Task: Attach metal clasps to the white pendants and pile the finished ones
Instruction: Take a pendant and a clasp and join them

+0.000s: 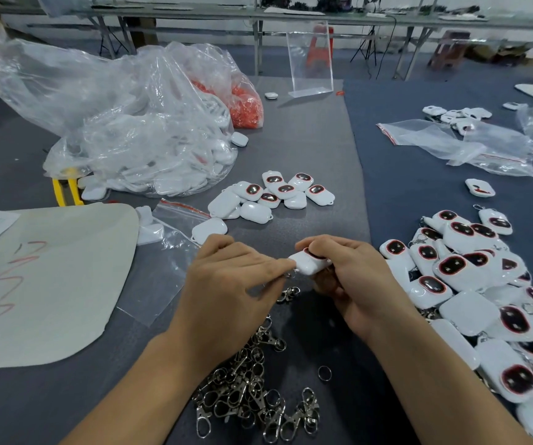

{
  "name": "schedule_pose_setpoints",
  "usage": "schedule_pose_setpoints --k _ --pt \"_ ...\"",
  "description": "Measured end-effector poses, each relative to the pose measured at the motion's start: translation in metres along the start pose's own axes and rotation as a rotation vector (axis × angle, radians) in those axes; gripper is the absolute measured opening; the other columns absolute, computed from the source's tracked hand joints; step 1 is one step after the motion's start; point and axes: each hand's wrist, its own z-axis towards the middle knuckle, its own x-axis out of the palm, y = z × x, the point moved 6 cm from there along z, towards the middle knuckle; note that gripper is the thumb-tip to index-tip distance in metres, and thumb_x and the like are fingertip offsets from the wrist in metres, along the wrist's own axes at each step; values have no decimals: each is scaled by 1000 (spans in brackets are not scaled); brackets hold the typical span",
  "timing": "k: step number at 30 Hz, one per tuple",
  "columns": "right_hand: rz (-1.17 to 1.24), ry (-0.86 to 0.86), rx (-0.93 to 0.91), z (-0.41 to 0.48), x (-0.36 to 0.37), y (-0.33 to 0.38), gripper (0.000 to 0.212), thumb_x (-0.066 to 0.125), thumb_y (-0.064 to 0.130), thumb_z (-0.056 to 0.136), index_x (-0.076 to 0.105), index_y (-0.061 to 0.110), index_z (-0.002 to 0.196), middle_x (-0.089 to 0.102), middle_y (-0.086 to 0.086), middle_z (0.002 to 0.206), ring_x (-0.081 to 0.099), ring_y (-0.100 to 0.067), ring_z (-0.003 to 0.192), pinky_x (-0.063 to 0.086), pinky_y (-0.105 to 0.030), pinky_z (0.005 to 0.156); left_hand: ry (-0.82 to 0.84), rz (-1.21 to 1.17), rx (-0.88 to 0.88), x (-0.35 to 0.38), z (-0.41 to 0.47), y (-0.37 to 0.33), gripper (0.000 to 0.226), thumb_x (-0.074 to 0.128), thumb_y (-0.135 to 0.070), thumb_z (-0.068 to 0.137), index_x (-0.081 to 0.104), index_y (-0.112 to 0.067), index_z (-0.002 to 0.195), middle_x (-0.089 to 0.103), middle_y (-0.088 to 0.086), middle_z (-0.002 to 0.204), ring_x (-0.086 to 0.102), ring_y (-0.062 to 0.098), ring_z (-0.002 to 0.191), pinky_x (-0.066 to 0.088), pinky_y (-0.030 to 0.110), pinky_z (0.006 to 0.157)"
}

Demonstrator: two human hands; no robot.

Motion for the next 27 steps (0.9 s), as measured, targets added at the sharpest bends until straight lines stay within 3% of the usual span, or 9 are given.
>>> schedule_pose_setpoints --k 5,15,21,25,27 --pt "-18 4 3 1 -1 -1 22 58 -1 90 77 3 81 60 -3 58 37 -6 37 28 -15 37 -11 27 -5 -2 0 0 14 76 -16 82 81 -25 91 75 -15 83 67 9 74 39 31 90" --pt "-130 43 -27 6 0 -6 26 62 4 89 81 12 74 65 -6 65 32 -10 41 27 -19 39 121 63 104 1 3 -1 10 72 -19 86 77 -25 82 72 -18 79 63 9 80 39 32 89" --pt "-124 -29 -47 5 -4 -7 19 66 5 87 80 11 75 65 -5 63 37 -11 44 31 -21 42 197 72 217 -1 6 -10 11 73 -20 91 78 -23 82 70 -15 76 60 13 79 43 30 84" --pt "-176 -23 -85 2 1 -7 16 68 3 84 79 10 76 73 -12 74 62 -22 66 57 -40 62 291 98 286 2 6 -22 14 69 -15 89 72 -19 76 62 -10 77 57 17 87 42 30 85" --pt "-260 5 -115 1 3 -6 11 69 5 83 79 8 77 75 -18 82 67 -26 73 61 -50 73 320 70 279 3 5 -24 12 71 -12 84 72 -18 74 62 -9 81 56 18 90 43 30 83"
